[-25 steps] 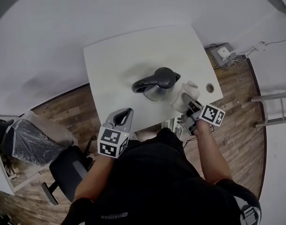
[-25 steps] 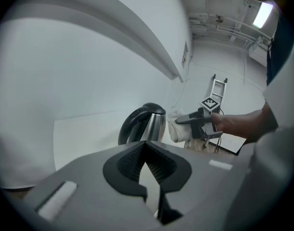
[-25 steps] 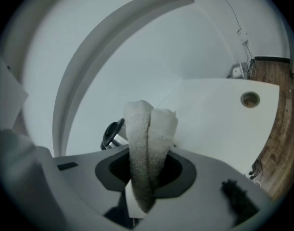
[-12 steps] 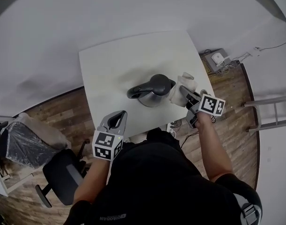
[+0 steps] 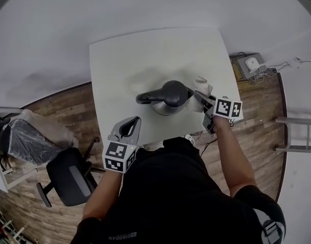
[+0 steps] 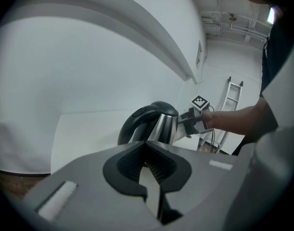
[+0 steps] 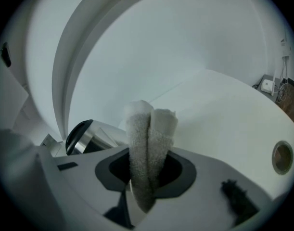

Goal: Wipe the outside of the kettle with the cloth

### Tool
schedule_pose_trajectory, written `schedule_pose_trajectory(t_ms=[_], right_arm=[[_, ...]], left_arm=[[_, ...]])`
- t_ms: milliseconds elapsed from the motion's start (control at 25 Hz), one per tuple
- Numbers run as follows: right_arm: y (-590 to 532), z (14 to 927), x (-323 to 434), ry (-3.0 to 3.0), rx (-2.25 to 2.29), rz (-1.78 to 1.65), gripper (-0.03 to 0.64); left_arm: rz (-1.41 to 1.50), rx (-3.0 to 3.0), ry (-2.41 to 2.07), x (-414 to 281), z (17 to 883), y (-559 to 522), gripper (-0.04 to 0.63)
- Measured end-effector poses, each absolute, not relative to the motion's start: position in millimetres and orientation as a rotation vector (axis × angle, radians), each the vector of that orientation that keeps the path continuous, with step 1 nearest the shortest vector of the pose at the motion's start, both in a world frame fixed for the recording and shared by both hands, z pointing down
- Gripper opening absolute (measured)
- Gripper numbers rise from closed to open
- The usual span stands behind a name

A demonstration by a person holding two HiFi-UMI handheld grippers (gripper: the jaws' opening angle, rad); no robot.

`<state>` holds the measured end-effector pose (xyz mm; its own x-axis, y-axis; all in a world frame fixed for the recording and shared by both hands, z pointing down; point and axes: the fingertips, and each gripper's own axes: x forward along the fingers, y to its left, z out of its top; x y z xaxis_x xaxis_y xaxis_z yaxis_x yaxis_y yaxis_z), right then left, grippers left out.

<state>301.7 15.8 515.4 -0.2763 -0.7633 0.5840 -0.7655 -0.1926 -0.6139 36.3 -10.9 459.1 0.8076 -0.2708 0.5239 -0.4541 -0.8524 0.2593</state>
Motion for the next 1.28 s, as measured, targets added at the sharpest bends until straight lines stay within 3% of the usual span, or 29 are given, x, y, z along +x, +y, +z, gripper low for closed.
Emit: schedule_pose_trajectory(t_ms=[480,960,1120,1280], right_arm=[[17,595,302,-1.912,1.739,1.665,0.098],[21,602,307,-1.897,1.756,1.709,0.098],[30,556,316,-1.943,1.841,1.542,0.098],[30,477,319,-2.033,1.848,1.144,0.098]], left_arm=[[0.752,2.565,-0.596,55,472,-5,0.008],[0.768,2.602,-0.56,68,471,-8,0.008],[0.763,2.63,-0.515,70,468,-10,0.008],[0.736,2.667,-0.476,73,461,-11,0.008]])
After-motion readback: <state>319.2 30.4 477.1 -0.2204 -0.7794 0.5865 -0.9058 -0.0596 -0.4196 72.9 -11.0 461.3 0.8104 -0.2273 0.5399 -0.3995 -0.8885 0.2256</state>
